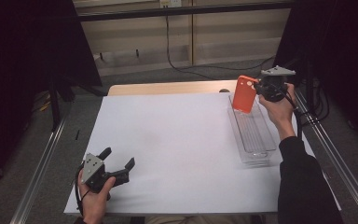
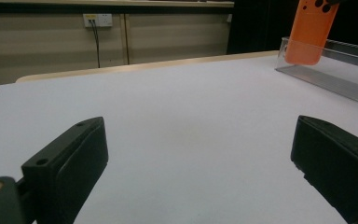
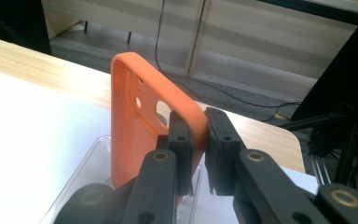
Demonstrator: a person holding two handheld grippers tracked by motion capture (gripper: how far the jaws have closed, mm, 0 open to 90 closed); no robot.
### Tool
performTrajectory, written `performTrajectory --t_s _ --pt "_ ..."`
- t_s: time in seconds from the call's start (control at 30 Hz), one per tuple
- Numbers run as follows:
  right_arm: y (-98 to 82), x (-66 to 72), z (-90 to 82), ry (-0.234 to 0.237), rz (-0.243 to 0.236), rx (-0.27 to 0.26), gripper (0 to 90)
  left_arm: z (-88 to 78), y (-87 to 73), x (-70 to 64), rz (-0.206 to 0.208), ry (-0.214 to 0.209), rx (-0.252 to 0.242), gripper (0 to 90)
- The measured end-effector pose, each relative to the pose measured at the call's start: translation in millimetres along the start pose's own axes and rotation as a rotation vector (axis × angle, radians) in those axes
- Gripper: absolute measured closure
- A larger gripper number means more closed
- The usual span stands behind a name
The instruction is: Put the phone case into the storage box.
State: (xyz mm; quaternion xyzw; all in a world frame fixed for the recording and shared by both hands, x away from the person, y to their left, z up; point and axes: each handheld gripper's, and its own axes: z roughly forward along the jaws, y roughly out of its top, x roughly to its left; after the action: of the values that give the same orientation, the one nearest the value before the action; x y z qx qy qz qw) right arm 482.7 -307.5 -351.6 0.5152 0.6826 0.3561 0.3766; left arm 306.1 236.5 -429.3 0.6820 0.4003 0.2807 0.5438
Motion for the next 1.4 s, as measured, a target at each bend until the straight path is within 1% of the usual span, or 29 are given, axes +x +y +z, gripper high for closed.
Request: performTrajectory --t_s 0.13,0.23,0.33,0.47,0.9,1.03,1.13,1.23,1.27,1.33,1.4 --pt "-0.6 3.1 3.9 -0.003 -0.004 0.002 82.1 -0.2 0.1 0.0 0.003 0.000 -0.002 3.8" --pt "-1.6 5.6 6.2 -0.013 -0.020 0.006 82.1 0.1 0.2 -0.9 0.004 -0.004 -0.002 3.8" --pt "-2.5 7.0 8.1 -0.014 -0.020 0.010 82.1 0.0 0.3 -0.9 0.005 -0.003 -0.002 3.9" --pt "-3.5 6.9 10.1 -0.018 -0.015 0.013 82.2 -0.1 0.5 -0.7 0.009 0.000 -0.001 3.9" --pt "-3.9 6.3 15.3 -0.038 -0.022 0.016 82.4 0.1 0.5 -1.0 0.011 -0.004 -0.002 3.9" --pt "-3.1 6.2 16.7 -0.040 -0.016 0.018 82.4 0.3 0.5 -1.2 0.010 -0.004 -0.004 3.9" --pt "-2.3 5.2 16.7 -0.027 -0.014 0.024 82.3 0.2 0.6 -1.2 0.012 -0.005 0.000 3.8" --pt "-0.1 2.3 14.7 0.011 -0.007 0.046 82.0 0.8 0.4 -1.6 0.010 -0.005 -0.001 3.8" --pt "0.9 1.8 14.0 0.017 -0.010 0.058 81.9 0.6 0.5 -1.4 0.016 -0.008 0.004 3.9" --pt "3.3 0.3 12.7 0.045 -0.003 0.077 81.7 1.0 0.5 -1.8 0.015 -0.010 0.003 3.9" --pt "5.9 -0.8 12.1 0.075 -0.006 0.092 81.6 0.9 0.6 -1.9 0.021 -0.012 0.009 3.9"
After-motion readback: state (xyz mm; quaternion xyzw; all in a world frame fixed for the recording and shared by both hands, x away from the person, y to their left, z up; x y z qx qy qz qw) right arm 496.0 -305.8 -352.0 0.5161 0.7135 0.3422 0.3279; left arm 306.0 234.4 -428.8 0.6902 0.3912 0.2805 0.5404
